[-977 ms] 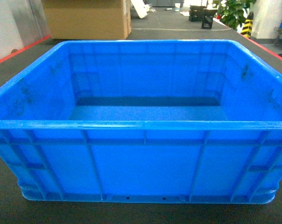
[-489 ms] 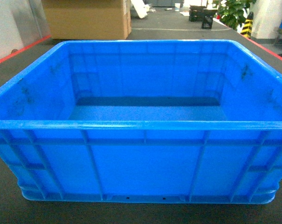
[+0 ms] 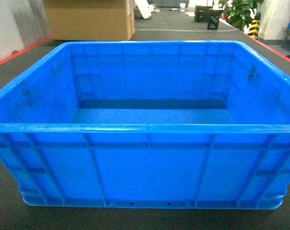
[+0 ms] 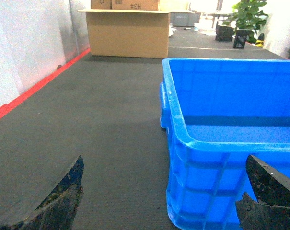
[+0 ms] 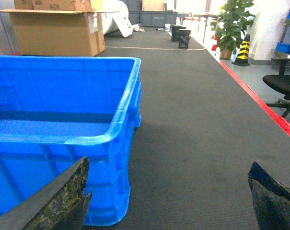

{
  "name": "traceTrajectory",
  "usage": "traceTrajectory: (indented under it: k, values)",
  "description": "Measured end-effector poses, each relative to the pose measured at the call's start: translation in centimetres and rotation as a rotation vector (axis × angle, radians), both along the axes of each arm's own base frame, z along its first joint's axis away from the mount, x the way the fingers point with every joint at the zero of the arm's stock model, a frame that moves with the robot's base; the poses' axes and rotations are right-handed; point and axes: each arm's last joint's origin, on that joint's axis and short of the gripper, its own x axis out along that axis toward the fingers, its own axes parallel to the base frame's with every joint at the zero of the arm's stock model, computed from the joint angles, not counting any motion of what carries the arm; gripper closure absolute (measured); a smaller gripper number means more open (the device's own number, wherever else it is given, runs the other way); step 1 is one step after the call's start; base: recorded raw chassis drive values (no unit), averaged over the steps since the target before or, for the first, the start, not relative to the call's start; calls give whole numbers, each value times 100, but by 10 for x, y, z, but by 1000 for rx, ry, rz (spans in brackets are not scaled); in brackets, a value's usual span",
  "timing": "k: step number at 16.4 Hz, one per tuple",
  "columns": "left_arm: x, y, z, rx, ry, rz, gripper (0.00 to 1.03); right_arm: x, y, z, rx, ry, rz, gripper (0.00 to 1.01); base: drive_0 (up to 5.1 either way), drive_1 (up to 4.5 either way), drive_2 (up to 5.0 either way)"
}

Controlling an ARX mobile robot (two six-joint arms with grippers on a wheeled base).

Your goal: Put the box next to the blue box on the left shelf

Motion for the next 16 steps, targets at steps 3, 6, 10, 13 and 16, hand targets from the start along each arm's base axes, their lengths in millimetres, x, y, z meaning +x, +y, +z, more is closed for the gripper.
traceTrajectory:
  k: [3,6,10,13,16]
  values:
    - [0,0,-1,1,12,10,5,1,2,-3,-27,38,-35,3,0,0,0]
    - [20,-3,11,30,78,156,5,16,11,4,-33,24,-7,3,0,0,0]
    - [105,-10,66,19,-8,69,5,88,25,58,-21,-55,13,3,0,0,0]
    - [175,-9,64,-6,182,60,5,166,33,66,35,183,22,3,0,0,0]
    - [215,-15,68,-14,339,9,5,214,42,70,65,352,28,3,0,0,0]
